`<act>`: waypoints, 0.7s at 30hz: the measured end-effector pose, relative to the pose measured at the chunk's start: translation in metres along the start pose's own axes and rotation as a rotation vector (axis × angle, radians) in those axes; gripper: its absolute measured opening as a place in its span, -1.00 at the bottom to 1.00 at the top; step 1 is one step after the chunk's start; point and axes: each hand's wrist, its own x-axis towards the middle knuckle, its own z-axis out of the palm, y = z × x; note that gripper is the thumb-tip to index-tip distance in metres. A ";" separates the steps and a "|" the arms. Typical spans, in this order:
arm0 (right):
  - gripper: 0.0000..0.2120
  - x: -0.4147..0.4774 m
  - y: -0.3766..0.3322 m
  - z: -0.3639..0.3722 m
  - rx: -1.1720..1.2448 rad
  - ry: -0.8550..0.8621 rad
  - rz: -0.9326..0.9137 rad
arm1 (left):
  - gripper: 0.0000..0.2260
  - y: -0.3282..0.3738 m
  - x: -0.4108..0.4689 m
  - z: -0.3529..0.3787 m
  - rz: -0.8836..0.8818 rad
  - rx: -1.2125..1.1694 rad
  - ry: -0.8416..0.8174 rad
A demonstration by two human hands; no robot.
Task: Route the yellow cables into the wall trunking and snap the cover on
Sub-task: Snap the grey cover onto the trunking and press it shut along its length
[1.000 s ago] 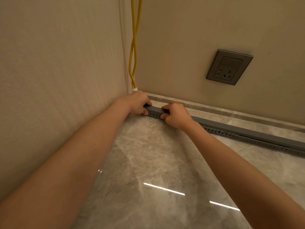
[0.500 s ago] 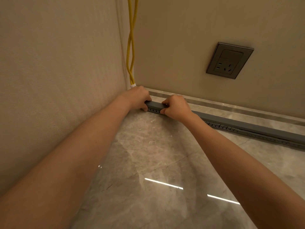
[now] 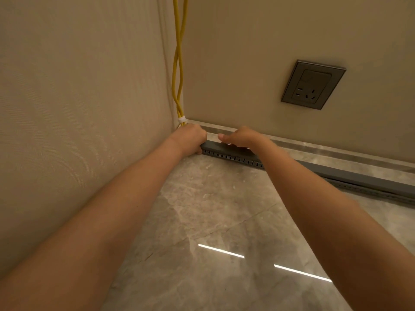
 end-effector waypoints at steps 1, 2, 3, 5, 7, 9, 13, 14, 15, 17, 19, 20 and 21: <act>-0.48 0.004 -0.003 0.006 0.036 0.041 0.000 | -0.72 0.000 0.000 0.000 -0.002 0.005 -0.004; -0.54 0.009 -0.009 0.012 0.073 0.105 -0.010 | -0.72 -0.001 0.000 0.001 -0.001 0.009 -0.004; -0.59 0.012 -0.017 0.018 0.103 0.180 -0.026 | -0.72 -0.002 0.000 0.002 0.002 0.010 0.003; -0.66 0.013 -0.037 0.022 0.061 0.321 -0.091 | -0.72 -0.003 0.001 0.005 0.006 0.026 0.036; -0.68 0.017 -0.042 0.024 -0.028 0.418 -0.151 | -0.72 -0.005 0.002 0.005 0.009 0.038 0.046; -0.68 0.019 -0.031 0.036 -0.114 0.436 -0.165 | -0.74 -0.005 0.005 0.009 0.012 0.011 0.021; -0.69 0.023 -0.022 0.047 -0.207 0.395 -0.165 | -0.75 -0.006 0.008 0.003 0.014 0.017 0.008; -0.68 0.023 -0.023 0.045 -0.197 0.358 -0.146 | -0.74 -0.004 0.007 0.003 0.012 0.010 0.004; -0.68 0.025 -0.025 0.040 -0.177 0.316 -0.128 | -0.72 -0.003 0.008 0.002 0.006 0.017 0.006; -0.70 0.026 -0.031 0.028 -0.123 0.277 -0.088 | -0.73 -0.002 0.008 0.000 0.005 0.017 -0.012; -0.71 0.028 -0.033 0.022 -0.092 0.316 -0.084 | -0.76 -0.003 0.008 0.000 0.004 -0.014 -0.019; -0.71 0.027 -0.034 0.023 -0.101 0.336 -0.089 | -0.76 -0.004 0.008 0.001 0.001 -0.023 -0.019; -0.71 0.024 -0.033 0.029 -0.131 0.347 -0.087 | -0.76 -0.004 0.008 0.001 -0.004 -0.033 -0.019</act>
